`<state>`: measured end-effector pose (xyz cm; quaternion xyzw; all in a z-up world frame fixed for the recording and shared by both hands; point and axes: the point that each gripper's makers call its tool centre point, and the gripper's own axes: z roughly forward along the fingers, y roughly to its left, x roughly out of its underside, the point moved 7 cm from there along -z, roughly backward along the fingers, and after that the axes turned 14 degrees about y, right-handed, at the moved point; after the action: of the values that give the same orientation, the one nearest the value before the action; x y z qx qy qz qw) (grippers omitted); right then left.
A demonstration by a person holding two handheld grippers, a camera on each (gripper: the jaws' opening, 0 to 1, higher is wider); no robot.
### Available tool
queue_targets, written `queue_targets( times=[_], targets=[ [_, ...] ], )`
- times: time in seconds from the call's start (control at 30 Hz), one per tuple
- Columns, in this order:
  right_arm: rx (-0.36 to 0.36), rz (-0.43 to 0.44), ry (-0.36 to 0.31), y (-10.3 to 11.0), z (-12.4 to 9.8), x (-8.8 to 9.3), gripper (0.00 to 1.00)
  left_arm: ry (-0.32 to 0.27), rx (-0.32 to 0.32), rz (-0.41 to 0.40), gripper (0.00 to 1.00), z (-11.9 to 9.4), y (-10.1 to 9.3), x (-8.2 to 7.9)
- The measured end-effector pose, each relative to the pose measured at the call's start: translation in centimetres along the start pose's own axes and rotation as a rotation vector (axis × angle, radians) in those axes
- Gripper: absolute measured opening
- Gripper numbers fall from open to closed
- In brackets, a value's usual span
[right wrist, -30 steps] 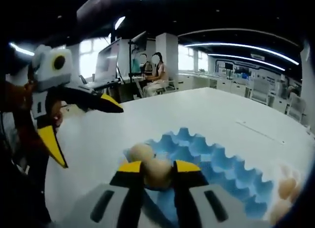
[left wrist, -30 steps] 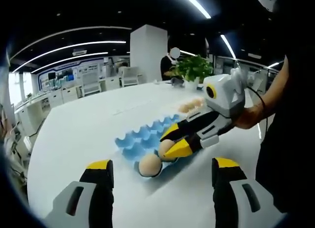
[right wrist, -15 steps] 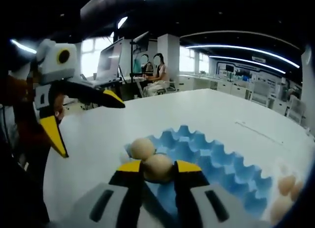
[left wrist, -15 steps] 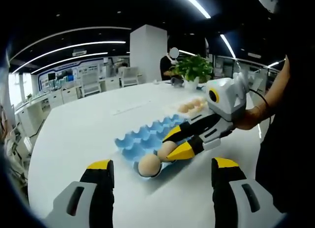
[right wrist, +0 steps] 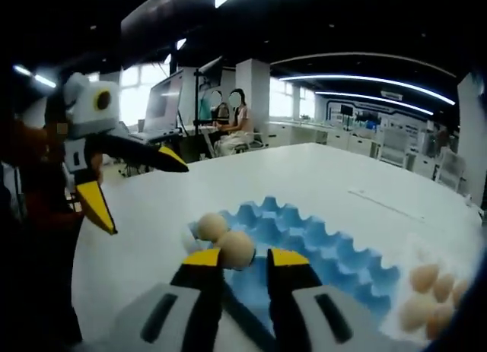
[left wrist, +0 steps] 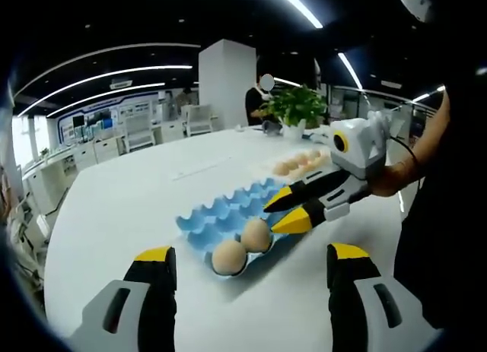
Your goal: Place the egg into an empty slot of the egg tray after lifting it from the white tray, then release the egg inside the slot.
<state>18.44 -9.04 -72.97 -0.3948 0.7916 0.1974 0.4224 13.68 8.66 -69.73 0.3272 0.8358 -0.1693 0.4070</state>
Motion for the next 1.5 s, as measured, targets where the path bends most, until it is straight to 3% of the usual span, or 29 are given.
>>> queue_targets(
  times=[0.17,0.33,0.37,0.57,0.8,1.07,1.23,1.3,1.5],
  targets=[
    [0.088,0.061,0.000,-1.8,-2.2,1.1,0.22,0.003,0.008,-0.003,0.80,0.1,-0.2,0.1],
    [0.262,0.161,-0.024,-5.3,-6.1,2.7,0.22,0.002,0.008,0.000,0.80,0.2,-0.1,0.0],
    [0.267,0.169,-0.027,-5.5,-6.3,2.8,0.22,0.003,0.008,0.000,0.80,0.2,-0.1,0.0],
    [0.468,0.298,-0.007,-9.8,-10.7,6.2,0.22,0.006,0.014,0.008,0.79,0.3,-0.2,-0.1],
    [0.659,0.398,0.009,-12.9,-14.5,9.6,0.22,0.002,0.001,0.019,0.79,0.3,0.0,-0.3],
    [0.677,0.448,0.063,-13.8,-14.9,12.1,0.24,-0.003,-0.007,0.024,0.78,0.5,0.0,-0.5],
    [0.657,0.445,0.097,-13.9,-14.1,12.8,0.27,-0.007,-0.005,0.023,0.78,0.6,-0.2,-0.7],
    [0.646,0.481,0.077,-14.0,-14.3,12.9,0.28,-0.006,-0.003,0.025,0.78,0.7,-0.2,-0.7],
    [0.635,0.474,0.079,-14.0,-14.3,12.8,0.27,-0.004,-0.005,0.023,0.78,0.6,-0.1,-0.6]
  ],
)
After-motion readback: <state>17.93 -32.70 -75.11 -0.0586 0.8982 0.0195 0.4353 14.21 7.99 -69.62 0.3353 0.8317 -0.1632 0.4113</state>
